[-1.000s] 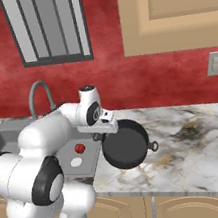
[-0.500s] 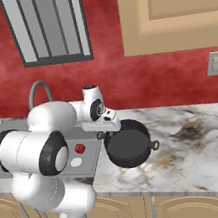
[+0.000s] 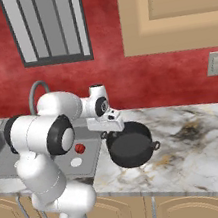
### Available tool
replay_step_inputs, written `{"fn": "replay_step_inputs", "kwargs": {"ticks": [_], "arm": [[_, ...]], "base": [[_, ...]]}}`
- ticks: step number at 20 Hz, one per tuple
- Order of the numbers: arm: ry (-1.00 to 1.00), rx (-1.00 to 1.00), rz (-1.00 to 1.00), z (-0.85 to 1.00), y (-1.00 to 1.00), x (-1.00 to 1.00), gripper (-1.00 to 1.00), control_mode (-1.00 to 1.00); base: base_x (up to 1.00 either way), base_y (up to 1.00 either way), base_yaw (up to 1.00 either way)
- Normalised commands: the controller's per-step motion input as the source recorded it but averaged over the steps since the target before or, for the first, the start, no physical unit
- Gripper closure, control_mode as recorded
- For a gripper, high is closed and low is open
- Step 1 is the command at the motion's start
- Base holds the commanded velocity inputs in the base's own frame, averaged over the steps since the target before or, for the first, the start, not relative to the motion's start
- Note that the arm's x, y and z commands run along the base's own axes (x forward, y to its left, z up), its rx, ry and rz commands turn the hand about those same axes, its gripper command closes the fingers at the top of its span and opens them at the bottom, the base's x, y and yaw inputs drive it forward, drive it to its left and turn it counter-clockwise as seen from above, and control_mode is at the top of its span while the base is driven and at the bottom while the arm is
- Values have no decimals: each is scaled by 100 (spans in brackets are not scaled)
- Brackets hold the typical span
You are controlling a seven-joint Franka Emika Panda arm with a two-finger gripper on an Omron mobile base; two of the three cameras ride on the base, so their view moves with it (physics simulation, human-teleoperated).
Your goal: Dump the bell pepper from the pot into the sink. Then turn on the water and wash the bell pepper. Then turn off the water and put the bell pepper back in the pot.
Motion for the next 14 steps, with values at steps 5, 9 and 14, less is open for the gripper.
{"fn": "replay_step_inputs", "kwargs": {"ticks": [5,9,14], "arm": [[5,0,0,-46,-4,0,-100,-100],[3,0,0,-30,-7,0,-100,-100],[0,0,0,-3,-4,-3,-100,-100]], "base": [[0,0,0],[0,0,0],[0,0,0]]}}
